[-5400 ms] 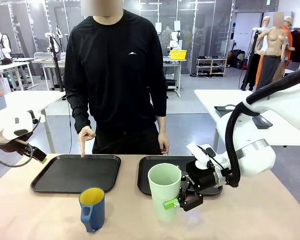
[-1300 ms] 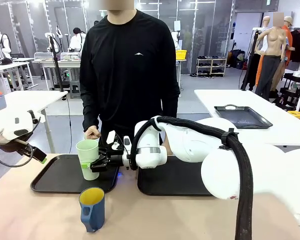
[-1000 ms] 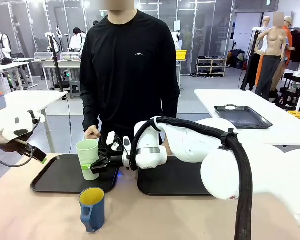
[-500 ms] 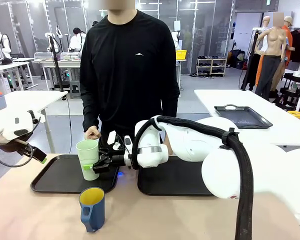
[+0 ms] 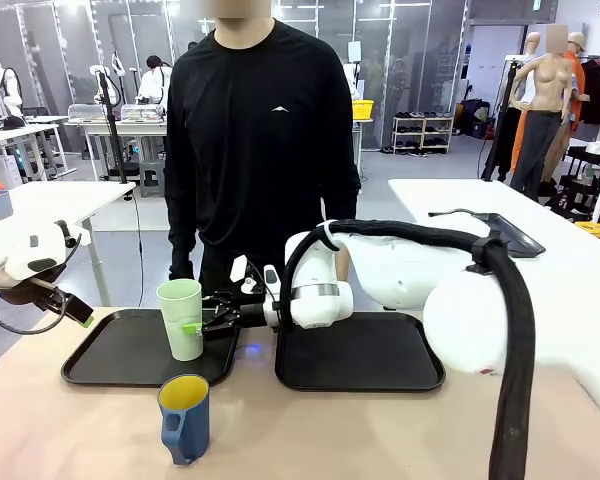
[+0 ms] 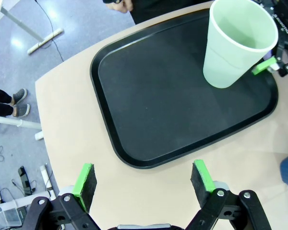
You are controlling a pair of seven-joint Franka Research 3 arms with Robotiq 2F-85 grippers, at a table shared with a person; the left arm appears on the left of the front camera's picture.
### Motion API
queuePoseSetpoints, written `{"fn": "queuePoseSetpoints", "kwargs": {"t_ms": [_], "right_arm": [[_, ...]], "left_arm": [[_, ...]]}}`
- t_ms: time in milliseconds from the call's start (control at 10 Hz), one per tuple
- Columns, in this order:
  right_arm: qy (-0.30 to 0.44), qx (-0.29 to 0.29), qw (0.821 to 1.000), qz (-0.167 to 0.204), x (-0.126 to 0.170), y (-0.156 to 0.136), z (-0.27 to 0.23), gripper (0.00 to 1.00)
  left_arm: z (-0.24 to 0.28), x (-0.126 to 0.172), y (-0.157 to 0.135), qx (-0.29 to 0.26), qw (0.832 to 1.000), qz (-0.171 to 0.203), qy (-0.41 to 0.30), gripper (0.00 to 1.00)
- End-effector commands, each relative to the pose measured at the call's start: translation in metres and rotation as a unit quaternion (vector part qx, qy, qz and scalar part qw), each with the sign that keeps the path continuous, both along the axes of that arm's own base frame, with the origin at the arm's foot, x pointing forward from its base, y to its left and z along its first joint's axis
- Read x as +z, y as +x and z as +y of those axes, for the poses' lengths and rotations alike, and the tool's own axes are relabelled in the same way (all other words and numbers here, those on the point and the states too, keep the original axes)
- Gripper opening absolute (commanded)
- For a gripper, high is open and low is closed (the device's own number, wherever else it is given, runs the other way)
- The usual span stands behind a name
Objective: Sort and store the cups by type.
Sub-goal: Place the picked Reusable plastic cup into the Flat Tray indicated by the person.
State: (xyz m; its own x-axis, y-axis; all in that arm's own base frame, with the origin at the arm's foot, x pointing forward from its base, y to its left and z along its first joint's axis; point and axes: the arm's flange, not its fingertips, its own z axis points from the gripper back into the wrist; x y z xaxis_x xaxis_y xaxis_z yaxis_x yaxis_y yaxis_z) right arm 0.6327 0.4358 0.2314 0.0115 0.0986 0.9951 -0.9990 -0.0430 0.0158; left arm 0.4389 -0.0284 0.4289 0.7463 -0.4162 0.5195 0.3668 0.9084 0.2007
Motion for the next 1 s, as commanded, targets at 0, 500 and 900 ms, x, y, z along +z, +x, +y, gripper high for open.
{"fn": "queuePoseSetpoints", "kwargs": {"t_ms": [0,500,900], "right_arm": [[-0.02,0.014,0.999,0.027,0.012,-0.018,-0.024,1.0],[-0.025,0.009,0.999,0.017,0.028,-0.035,-0.068,1.0],[-0.017,0.001,1.0,0.023,0.016,-0.015,-0.049,1.0]], "left_arm": [[0.002,0.001,0.0,0.002,1.0,-0.001,-0.003,1.0],[0.002,0.001,0.0,0.002,1.0,-0.001,-0.003,1.0],[0.002,0.001,0.0,0.002,1.0,-0.001,-0.003,1.0]]}}
